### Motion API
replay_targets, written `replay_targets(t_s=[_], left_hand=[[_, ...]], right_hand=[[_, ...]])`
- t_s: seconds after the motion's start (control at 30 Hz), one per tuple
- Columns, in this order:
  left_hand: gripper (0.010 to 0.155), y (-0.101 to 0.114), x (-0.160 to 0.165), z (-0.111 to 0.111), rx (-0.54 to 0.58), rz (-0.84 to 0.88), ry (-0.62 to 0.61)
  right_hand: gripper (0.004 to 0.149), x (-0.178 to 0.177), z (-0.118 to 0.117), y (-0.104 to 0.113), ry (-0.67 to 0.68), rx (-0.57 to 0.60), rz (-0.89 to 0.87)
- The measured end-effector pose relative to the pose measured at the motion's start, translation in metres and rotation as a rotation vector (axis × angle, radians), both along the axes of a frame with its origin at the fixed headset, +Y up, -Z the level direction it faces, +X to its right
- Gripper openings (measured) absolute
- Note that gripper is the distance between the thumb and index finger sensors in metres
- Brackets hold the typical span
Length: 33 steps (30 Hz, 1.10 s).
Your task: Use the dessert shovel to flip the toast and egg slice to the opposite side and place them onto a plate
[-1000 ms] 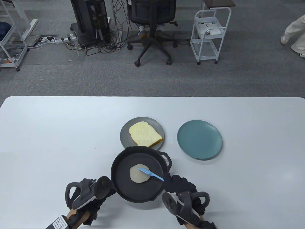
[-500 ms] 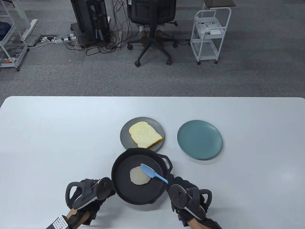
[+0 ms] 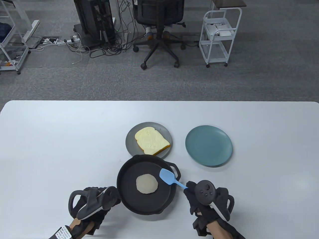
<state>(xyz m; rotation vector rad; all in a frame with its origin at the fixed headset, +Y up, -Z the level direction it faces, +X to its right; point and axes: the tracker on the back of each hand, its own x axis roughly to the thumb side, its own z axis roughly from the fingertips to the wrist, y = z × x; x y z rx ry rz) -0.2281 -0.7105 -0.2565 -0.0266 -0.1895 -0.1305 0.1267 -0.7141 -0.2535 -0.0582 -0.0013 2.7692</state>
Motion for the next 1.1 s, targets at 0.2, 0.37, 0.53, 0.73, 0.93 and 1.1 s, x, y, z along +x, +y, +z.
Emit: replay_targets(t_s=[0.2, 0.37, 0.53, 0.73, 0.93, 1.1], left_hand=[[0.047, 0.004, 0.003, 0.004, 0.007, 0.016, -0.026], [0.047, 0.005, 0.010, 0.009, 0.049, -0.013, -0.068], [0.046, 0.002, 0.008, 0.006, 0.037, -0.030, -0.064], [0.046, 0.001, 0.007, 0.005, 0.022, -0.038, -0.078], [0.047, 0.000, 0.010, 0.006, -0.002, -0.038, -0.112], [0.047, -0.001, 0.012, 0.006, -0.008, -0.053, -0.123]], right_hand=[[0.048, -0.002, -0.003, -0.001, 0.061, -0.013, 0.005], [0.048, 0.005, -0.008, -0.005, 0.163, -0.105, -0.082], [0.047, 0.005, -0.010, -0.010, 0.229, -0.201, -0.152], [0.048, 0.001, -0.010, -0.015, 0.242, -0.281, -0.225], [0.047, -0.008, -0.010, -0.024, 0.312, -0.379, -0.272], [0.047, -0.016, -0.010, -0.026, 0.348, -0.391, -0.275]])
